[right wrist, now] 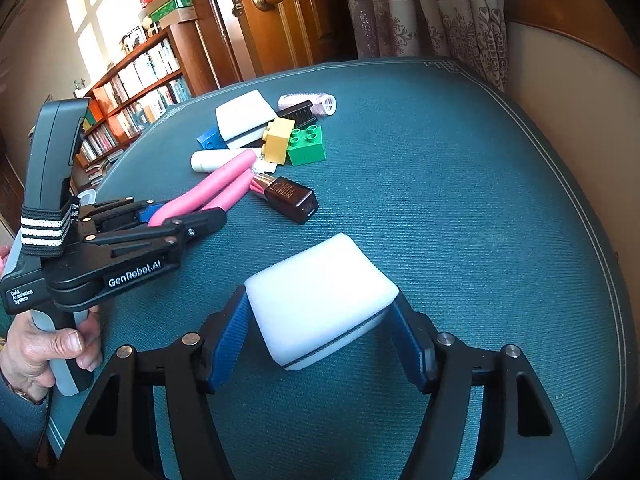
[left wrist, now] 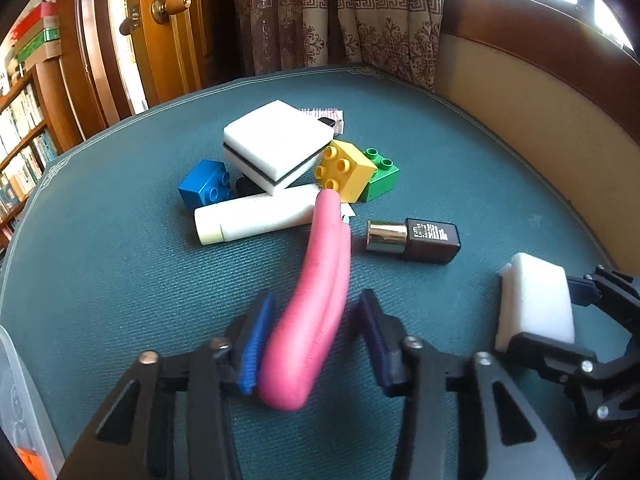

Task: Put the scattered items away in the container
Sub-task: 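Grasp the pink foam tube with the left gripper and lift it, then carry the pink tube and sponge over the bowl and release both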

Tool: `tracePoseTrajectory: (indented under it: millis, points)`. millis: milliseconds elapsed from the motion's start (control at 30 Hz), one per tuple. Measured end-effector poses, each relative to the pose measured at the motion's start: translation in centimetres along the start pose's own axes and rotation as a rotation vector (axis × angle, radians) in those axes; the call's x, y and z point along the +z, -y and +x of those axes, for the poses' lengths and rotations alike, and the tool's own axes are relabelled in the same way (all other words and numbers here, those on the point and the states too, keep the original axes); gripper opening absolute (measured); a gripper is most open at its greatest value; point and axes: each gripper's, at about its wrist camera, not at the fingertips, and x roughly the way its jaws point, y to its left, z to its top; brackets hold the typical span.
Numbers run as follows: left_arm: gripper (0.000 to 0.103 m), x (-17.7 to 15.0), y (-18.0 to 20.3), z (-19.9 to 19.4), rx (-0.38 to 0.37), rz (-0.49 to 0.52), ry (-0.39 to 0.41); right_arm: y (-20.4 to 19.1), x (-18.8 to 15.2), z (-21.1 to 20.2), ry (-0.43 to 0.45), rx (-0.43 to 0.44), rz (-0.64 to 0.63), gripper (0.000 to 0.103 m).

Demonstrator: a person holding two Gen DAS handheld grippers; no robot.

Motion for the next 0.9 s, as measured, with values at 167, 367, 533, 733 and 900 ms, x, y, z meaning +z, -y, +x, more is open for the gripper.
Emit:
tracePoseTrajectory:
  millis: [167,367,533,733,900]
  points:
    - [0.018,-0.8,-1.5,-1.6,-0.002,-0.064,0.029,-0.3,0.0,-0.5,0.021,-0.01,-0.011,0.068]
    - [0.018,-1.5,-3.2,-4.7,0.014,-0.109,0.086,-0.9,-0.1,-0.6,0.027,-0.003,-0.012,0.067]
    - [0.018,-1.9,-4.3,-7.1,0.024,-0.133,0.13,-1.6,0.0,-0.7,0.033,0.006,-0.006,0.067]
    - [0.018,-2.5,-5.8,-9.3,0.037,-0.172,0.166,-3.2,0.3,-0.6,0.038,0.028,-0.014,0.067]
    - [0.018,-3.8,-7.8,-11.1,0.073,-0.205,0.181,-5.3,0.7,-0.2,0.04,0.056,-0.039,0.067]
